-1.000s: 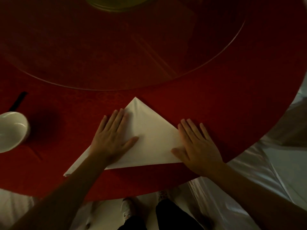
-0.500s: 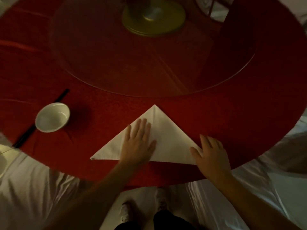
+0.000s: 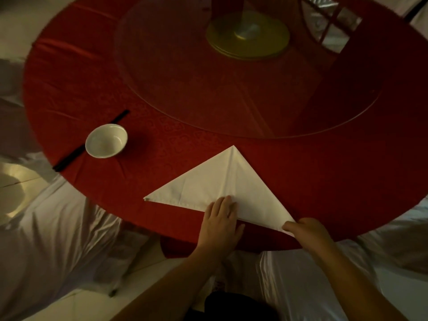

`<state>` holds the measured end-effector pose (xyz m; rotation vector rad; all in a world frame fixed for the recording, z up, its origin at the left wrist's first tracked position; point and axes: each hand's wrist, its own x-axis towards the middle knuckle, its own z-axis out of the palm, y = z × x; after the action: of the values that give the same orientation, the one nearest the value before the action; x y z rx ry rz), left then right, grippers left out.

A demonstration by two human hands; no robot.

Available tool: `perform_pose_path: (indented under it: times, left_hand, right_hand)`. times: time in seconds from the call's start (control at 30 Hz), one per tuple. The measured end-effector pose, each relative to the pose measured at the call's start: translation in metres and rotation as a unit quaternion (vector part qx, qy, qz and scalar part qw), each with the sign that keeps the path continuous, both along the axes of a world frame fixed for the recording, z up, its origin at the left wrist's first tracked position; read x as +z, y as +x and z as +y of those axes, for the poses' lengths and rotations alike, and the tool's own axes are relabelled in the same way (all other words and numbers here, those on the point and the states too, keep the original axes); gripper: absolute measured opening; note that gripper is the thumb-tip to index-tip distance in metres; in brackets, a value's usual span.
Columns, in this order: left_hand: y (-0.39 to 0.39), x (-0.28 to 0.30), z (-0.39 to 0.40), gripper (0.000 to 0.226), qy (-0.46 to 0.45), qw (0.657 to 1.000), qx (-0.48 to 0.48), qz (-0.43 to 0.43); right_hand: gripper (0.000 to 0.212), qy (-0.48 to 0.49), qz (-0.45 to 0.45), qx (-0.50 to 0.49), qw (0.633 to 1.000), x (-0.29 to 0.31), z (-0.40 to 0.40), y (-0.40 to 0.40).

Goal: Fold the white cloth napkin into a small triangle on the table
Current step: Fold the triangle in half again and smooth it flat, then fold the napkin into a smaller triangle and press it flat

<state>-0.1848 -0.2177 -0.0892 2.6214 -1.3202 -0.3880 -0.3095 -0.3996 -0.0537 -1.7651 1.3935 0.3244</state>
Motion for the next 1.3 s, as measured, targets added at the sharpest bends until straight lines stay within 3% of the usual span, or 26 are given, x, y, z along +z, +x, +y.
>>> perform_pose_path:
  times: [0.2,0.27,0.3,0.33,0.4,0.47,0.53,0.63,0.7,0.77,0.9,1.03,1.13,1.3]
  left_hand:
    - [0.0,0.006,-0.009,0.056,-0.016,1.0,0.009,-0.004]
    - [-0.001,0.01,-0.013,0.065,-0.046,0.998,0.014,0.036]
    - [0.0,0.014,-0.015,0.071,-0.081,0.991,0.035,0.097]
    - [0.0,0.02,-0.017,0.074,-0.127,0.971,0.073,0.187]
    - [0.002,0.034,-0.02,0.071,-0.246,0.886,0.163,0.358]
    - [0.007,0.043,-0.018,0.064,-0.348,0.801,0.222,0.434]
    - [0.015,0.049,-0.014,0.061,-0.407,0.767,0.232,0.438]
    - [0.028,0.049,-0.007,0.05,-0.44,0.767,0.203,0.42]
    - [0.035,0.045,-0.001,0.039,-0.451,0.744,0.257,0.42]
    - [0.045,0.039,0.006,0.021,-0.465,0.697,0.335,0.43]
    - [0.067,0.031,0.021,0.012,-0.454,0.609,0.468,0.452]
    - [0.08,0.024,0.038,0.009,-0.449,0.604,0.497,0.431]
    - [0.087,0.021,0.049,0.008,-0.45,0.601,0.519,0.409]
    - [0.097,0.012,0.067,0.006,-0.401,0.653,0.537,0.353]
  right_hand:
    - [0.012,-0.023,-0.167,-0.023,0.985,0.031,0.015,0.009]
    - [0.008,-0.051,-0.206,-0.002,0.977,0.043,0.022,0.024]
    - [0.006,-0.061,-0.223,0.013,0.973,0.048,0.027,0.032]
    - [0.006,-0.065,-0.241,0.029,0.968,0.052,0.032,0.041]
    - [0.008,-0.063,-0.271,0.072,0.958,0.058,0.043,0.061]
    - [0.008,-0.058,-0.29,0.129,0.947,0.061,0.054,0.08]
    - [0.002,-0.056,-0.301,0.178,0.935,0.062,0.064,0.097]
    - [0.015,-0.048,-0.299,0.226,0.926,0.059,0.075,0.117]
    - [0.018,0.023,-0.305,0.242,0.921,0.057,0.076,0.125]
    - [0.017,0.046,-0.309,0.271,0.91,0.054,0.07,0.132]
    - [0.041,-0.155,-0.217,0.385,0.883,0.033,0.024,0.152]
    - [0.049,-0.207,-0.093,0.474,0.851,0.005,-0.022,0.176]
    - [0.046,-0.188,-0.072,0.492,0.847,-0.006,-0.042,0.193]
    - [0.026,-0.171,-0.098,0.492,0.848,-0.006,-0.052,0.219]
